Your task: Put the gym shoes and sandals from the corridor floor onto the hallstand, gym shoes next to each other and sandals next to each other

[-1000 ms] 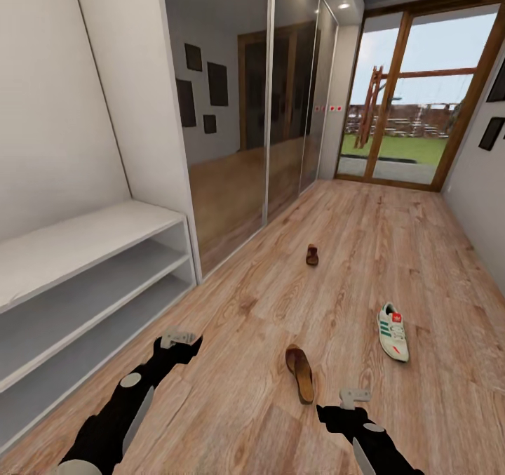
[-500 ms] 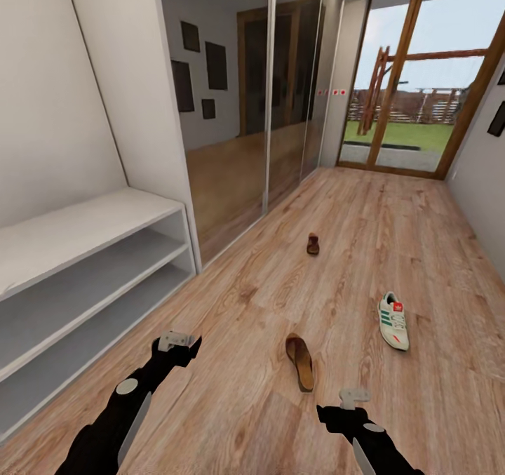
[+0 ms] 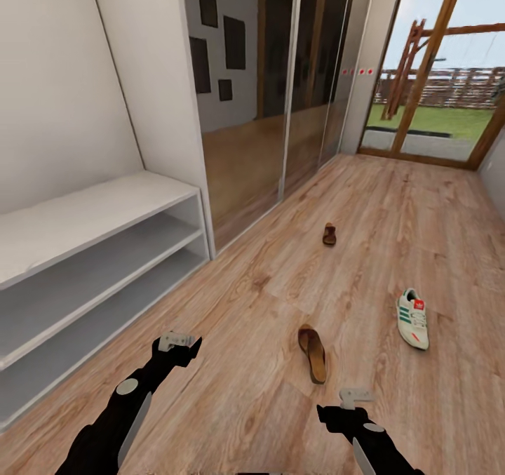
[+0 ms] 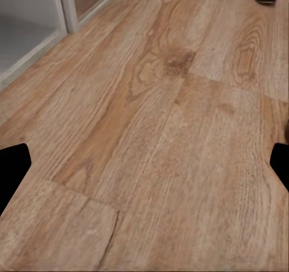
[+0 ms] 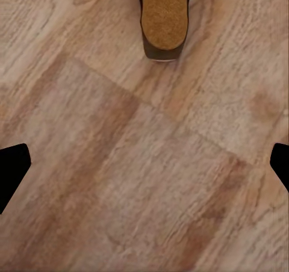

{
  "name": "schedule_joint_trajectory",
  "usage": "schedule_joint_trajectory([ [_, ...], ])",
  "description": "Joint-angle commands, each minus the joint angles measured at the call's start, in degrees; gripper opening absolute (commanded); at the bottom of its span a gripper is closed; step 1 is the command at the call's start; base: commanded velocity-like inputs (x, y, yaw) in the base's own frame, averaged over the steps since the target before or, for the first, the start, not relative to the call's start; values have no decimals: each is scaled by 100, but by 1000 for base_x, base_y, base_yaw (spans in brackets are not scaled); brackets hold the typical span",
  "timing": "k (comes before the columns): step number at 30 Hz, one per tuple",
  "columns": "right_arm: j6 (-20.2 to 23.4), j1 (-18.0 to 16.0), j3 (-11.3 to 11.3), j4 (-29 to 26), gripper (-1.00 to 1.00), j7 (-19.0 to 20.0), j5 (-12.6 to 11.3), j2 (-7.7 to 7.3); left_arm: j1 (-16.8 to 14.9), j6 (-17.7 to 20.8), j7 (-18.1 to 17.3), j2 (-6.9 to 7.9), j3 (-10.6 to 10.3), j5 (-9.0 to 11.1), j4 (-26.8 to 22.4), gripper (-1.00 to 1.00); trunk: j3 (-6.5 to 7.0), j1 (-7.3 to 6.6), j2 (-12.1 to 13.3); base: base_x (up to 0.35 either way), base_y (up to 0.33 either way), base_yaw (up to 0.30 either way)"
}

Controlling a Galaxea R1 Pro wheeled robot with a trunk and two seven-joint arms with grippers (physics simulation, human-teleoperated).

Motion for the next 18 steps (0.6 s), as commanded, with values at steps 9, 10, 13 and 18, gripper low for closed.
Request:
schedule_joint_trajectory([
  [9, 28, 1, 1, -22, 100, -19, -34, -4, -3, 17, -10, 2, -6, -3, -5, 100, -220, 22, -14, 0, 0, 133],
  [10, 27, 1, 1, -22, 100, -21, -34, -4, -3, 17, -10, 2, -6, -3, -5, 100, -243, 24, -16, 0, 0, 27],
  [13, 14, 1, -1, -26, 100, -24, -34, -4, -3, 17, -9, -2, -6, -3, -5, 100, -310, 32, -20, 0, 0, 16],
  [18, -43, -1, -10, -30, 100, -32, -34, -1, -3, 17, -9, -3, -6, -3, -5, 100, -421, 45, -26, 0, 0, 5],
])
